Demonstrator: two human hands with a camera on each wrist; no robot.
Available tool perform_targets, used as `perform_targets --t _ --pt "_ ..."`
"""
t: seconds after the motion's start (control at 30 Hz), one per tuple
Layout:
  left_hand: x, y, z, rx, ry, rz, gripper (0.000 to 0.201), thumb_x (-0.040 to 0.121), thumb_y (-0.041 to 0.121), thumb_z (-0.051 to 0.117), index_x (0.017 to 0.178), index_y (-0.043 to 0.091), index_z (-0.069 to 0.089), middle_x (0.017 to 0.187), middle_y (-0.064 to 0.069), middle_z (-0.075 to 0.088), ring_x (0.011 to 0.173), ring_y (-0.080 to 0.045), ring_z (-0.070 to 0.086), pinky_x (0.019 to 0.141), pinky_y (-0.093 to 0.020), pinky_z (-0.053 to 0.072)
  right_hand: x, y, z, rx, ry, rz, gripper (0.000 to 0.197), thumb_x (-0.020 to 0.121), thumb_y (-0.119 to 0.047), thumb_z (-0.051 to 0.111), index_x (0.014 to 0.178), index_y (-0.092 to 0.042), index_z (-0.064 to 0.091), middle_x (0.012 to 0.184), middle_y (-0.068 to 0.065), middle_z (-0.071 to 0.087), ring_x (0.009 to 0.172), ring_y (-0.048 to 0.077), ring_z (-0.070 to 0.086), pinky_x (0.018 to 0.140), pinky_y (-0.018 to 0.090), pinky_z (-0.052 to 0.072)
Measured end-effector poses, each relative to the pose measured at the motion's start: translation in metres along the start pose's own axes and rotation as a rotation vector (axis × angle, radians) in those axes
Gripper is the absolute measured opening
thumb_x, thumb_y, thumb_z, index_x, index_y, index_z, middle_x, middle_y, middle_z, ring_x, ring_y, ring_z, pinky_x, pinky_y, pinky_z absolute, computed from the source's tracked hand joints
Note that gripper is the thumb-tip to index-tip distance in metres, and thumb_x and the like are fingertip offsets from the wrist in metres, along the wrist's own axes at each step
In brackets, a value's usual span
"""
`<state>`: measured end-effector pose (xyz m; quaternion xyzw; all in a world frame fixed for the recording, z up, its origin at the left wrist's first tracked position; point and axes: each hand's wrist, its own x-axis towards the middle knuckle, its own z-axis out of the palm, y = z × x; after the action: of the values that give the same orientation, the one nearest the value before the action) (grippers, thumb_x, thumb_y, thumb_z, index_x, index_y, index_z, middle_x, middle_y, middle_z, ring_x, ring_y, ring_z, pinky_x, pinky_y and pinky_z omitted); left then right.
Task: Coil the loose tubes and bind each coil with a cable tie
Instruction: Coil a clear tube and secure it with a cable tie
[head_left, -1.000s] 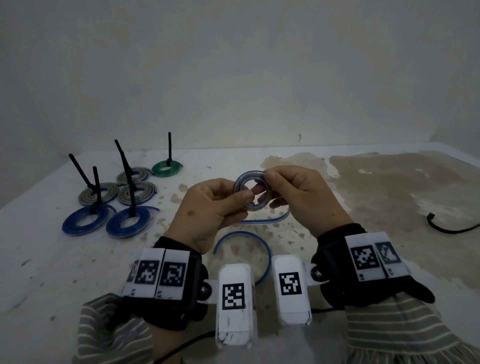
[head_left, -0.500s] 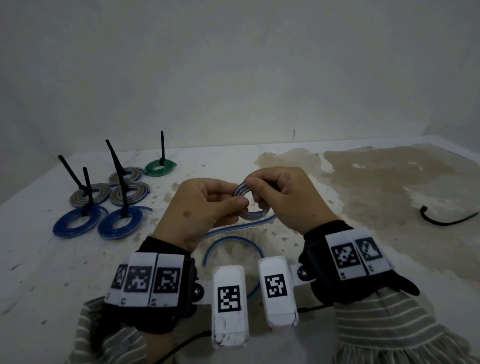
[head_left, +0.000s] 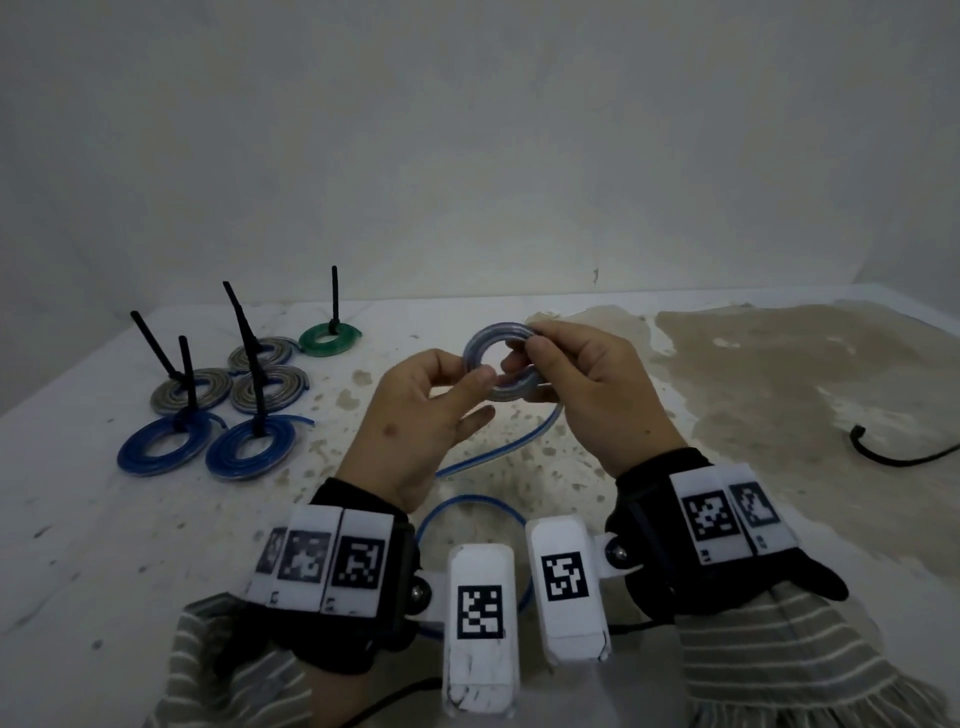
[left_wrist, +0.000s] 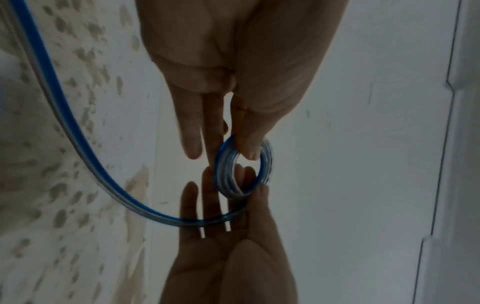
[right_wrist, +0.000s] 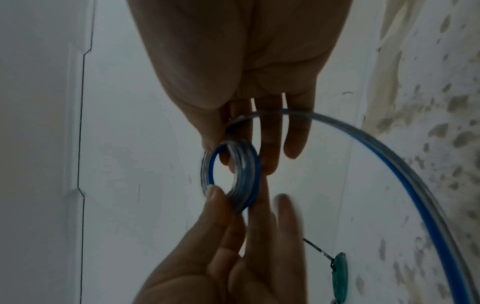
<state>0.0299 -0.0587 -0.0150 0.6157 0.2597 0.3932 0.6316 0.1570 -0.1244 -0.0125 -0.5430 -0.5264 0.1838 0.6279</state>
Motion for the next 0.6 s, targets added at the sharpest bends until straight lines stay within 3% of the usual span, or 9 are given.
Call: perform_targets --t 0.07,0.17,0.27,0.33,0.37,0.53,0.6 --pt "0.000 -0.004 0.002 0.142 -0.042 -0.011 0.014 0.086 0.014 0.060 0.077 0.003 0.057 0.078 -0.006 0.063 0.076 -0.012 0.063 0.078 -0.030 0.055 0.001 0.000 -0.001 -0.001 0.035 -0.018 0.026 0.094 -0.007 0.046 0.085 -0.023 0.064 0.065 -0.008 0.062 0.070 0.014 0.062 0.075 0.038 0.054" --pt "0.001 -0.011 0.002 0.331 -0.104 -0.046 0.033 0.084 0.020 0.064 0.090 -0.012 0.057 0.078 -0.015 0.052 0.073 -0.019 0.053 0.069 -0.034 0.053 0.000 0.002 -0.002 -0.036 0.042 -0.005 0.025 0.092 -0.007 0.049 0.082 -0.023 0.064 0.056 -0.009 0.059 0.062 0.012 0.060 0.067 0.033 0.053" --pt "-0.001 -0.007 -0.002 0.455 -0.107 0.014 0.024 0.079 0.022 0.069 0.086 0.000 0.067 0.079 -0.018 0.063 0.073 -0.019 0.057 0.063 -0.030 0.051 -0.001 0.002 0.001 -0.068 0.000 -0.017 0.026 0.093 -0.007 0.048 0.081 -0.023 0.064 0.053 -0.005 0.054 0.054 0.013 0.054 0.060 0.034 0.051" --pt "-0.004 0.001 -0.003 0.437 -0.111 0.092 0.007 0.077 0.017 0.072 0.082 0.017 0.068 0.078 -0.007 0.069 0.068 -0.011 0.062 0.058 -0.020 0.049 -0.001 0.002 0.001 -0.139 -0.039 -0.049 0.024 0.093 -0.007 0.048 0.082 -0.020 0.065 0.053 -0.003 0.052 0.052 0.009 0.051 0.056 0.026 0.048" --pt "-0.005 0.003 -0.004 0.419 -0.107 0.128 0.010 0.077 0.014 0.071 0.082 0.021 0.067 0.077 -0.005 0.069 0.065 -0.008 0.062 0.057 -0.019 0.049 -0.002 0.003 0.001 -0.167 -0.063 -0.065 0.023 0.093 -0.006 0.048 0.083 -0.017 0.066 0.054 -0.003 0.052 0.051 0.008 0.049 0.054 0.022 0.046" --pt "-0.003 0.006 -0.013 0.385 -0.095 0.108 0.010 0.074 0.008 0.073 0.079 0.016 0.070 0.070 -0.009 0.070 0.058 -0.009 0.064 0.056 -0.022 0.055 -0.003 0.004 0.003 -0.193 -0.097 -0.120 0.016 0.088 -0.005 0.056 0.084 -0.016 0.067 0.056 -0.013 0.058 0.053 0.005 0.056 0.056 0.016 0.047" --pt "-0.003 0.007 -0.012 0.336 -0.075 0.117 0.009 0.074 0.006 0.073 0.079 0.014 0.070 0.070 -0.008 0.070 0.059 -0.009 0.064 0.057 -0.022 0.055 -0.001 0.004 0.002 -0.129 -0.069 -0.122 0.011 0.087 -0.006 0.059 0.087 -0.014 0.066 0.065 -0.011 0.063 0.057 0.005 0.061 0.060 0.017 0.050"
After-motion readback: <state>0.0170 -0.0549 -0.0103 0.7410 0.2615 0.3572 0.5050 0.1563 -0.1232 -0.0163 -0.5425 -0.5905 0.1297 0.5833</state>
